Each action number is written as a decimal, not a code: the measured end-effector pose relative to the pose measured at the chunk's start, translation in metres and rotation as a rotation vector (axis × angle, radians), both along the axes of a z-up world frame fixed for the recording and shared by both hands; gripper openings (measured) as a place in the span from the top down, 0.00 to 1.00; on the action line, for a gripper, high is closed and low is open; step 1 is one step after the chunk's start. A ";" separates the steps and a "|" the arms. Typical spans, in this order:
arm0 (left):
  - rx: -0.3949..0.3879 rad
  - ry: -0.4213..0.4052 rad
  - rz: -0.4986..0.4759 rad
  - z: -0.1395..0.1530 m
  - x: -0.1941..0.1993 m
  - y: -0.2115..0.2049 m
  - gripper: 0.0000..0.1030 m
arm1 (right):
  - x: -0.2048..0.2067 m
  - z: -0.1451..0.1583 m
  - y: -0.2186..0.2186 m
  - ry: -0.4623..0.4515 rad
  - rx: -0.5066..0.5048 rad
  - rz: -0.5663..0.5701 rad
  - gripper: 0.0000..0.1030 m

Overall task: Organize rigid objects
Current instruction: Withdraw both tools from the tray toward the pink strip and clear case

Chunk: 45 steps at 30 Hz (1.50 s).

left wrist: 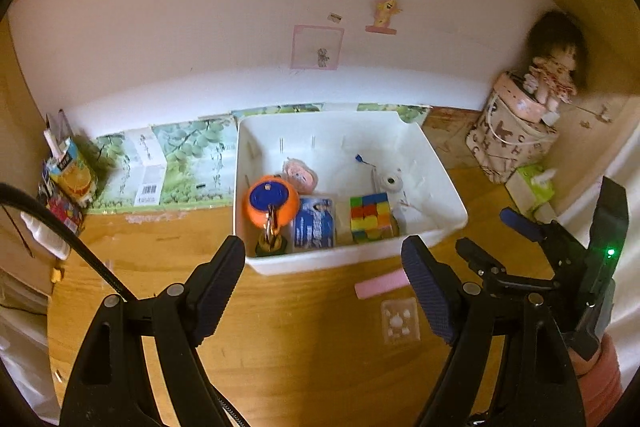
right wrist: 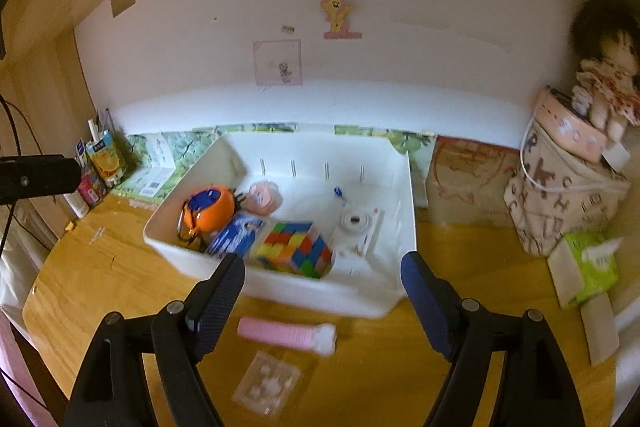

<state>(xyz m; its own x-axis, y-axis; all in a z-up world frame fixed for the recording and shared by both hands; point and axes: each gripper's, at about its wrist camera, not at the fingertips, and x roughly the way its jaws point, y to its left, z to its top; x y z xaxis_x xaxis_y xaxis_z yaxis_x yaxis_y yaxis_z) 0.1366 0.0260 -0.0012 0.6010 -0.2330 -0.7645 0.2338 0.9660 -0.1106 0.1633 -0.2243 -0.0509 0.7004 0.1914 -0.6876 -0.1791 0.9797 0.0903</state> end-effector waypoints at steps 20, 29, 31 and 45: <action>-0.134 0.036 -0.027 -0.048 -0.080 0.052 0.19 | -0.106 -0.025 0.038 0.107 -0.062 -0.064 0.21; -0.149 0.055 -0.026 -0.070 -0.091 0.054 0.19 | -0.127 -0.034 0.038 0.140 -0.117 -0.083 0.21; -0.148 0.063 -0.031 -0.076 -0.092 0.052 0.19 | -0.130 -0.035 0.038 0.141 -0.116 -0.085 0.21; -0.159 0.161 -0.075 -0.110 -0.074 0.026 0.19 | -0.125 -0.062 0.037 0.194 -0.148 -0.032 0.21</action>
<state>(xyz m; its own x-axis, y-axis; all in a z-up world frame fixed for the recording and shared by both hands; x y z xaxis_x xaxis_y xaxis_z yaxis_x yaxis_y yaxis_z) 0.0631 0.0515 -0.1108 0.4505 -0.3973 -0.7995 0.2711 0.9141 -0.3015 0.0379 -0.1871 -0.1127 0.5569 0.0586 -0.8285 -0.1410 0.9897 -0.0248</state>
